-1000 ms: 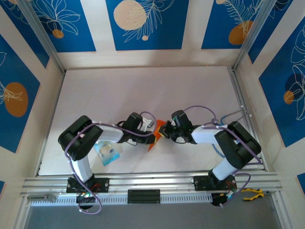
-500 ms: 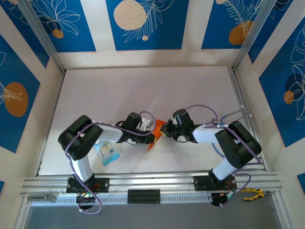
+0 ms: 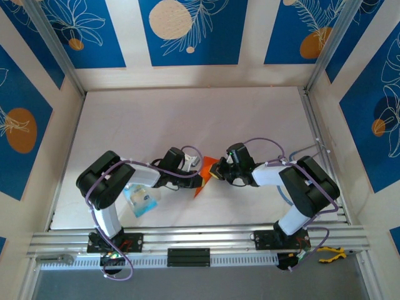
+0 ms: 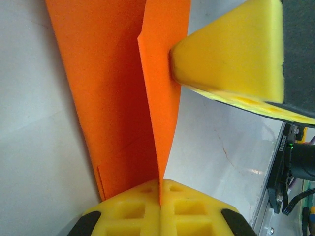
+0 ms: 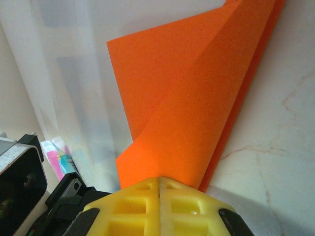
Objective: Fold a paper plane with a square sheet of paper (pick it up from the middle)
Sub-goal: Fold the wing for the fifth time at the center of the table.
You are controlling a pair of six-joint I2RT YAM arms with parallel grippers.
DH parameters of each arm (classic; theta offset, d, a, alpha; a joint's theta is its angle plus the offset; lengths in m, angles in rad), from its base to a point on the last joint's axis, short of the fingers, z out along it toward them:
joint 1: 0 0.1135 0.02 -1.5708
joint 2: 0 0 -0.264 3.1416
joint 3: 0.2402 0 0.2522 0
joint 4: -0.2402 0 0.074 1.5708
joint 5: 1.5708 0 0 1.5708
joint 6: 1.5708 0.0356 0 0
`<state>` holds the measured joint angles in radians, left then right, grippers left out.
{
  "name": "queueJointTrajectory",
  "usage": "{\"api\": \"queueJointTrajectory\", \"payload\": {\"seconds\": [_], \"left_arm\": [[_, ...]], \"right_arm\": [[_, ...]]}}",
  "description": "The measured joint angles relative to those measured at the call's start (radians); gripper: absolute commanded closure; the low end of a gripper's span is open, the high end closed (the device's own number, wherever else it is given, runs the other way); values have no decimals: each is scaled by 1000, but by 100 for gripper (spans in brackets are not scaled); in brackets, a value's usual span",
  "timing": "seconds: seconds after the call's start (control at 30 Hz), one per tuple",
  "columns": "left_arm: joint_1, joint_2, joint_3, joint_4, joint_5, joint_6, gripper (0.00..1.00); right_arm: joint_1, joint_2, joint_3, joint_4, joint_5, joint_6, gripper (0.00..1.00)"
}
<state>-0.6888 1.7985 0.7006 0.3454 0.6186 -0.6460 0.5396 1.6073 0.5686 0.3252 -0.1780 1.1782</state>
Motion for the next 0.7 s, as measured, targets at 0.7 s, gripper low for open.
{"api": "queueJointTrajectory", "payload": {"seconds": [0.7], "left_arm": [[8, 0, -26, 55, 3, -46, 100]], "right_arm": [[-5, 94, 54, 33, -82, -45, 97]]}}
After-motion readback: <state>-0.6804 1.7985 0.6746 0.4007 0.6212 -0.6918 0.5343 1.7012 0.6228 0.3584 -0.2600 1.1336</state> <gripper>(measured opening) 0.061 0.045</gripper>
